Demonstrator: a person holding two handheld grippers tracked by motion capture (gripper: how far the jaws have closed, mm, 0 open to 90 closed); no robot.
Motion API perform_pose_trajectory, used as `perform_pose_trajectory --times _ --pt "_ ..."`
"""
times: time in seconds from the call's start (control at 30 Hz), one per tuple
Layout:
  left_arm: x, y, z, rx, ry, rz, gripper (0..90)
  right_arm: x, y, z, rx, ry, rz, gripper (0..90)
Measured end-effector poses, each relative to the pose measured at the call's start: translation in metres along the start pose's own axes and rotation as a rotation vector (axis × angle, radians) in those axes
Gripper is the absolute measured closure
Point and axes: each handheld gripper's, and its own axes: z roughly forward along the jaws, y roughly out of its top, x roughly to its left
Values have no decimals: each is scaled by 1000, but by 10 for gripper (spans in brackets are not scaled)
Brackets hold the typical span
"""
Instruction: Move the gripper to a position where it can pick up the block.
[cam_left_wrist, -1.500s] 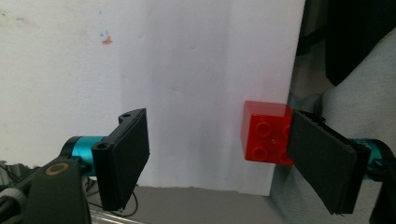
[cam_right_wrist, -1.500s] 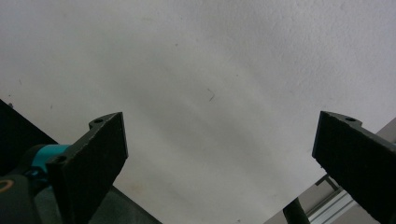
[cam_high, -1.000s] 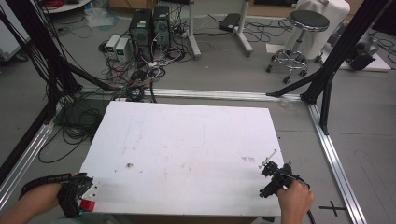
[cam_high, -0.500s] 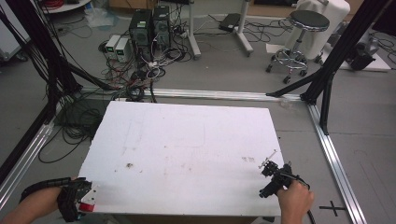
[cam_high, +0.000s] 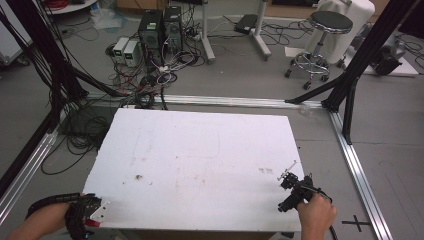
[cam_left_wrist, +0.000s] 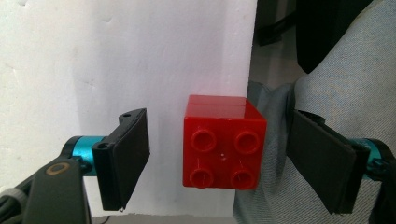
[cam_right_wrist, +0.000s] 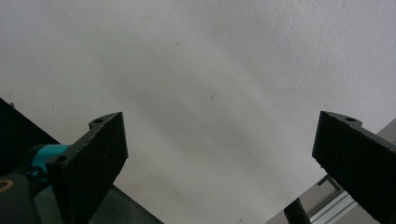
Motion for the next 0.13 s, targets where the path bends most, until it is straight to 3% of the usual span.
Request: perform_pose_trajectory --times 0.13 --pt "0 0 -2 -5 7 4 220 1 1 -1 -3 3 4 25"
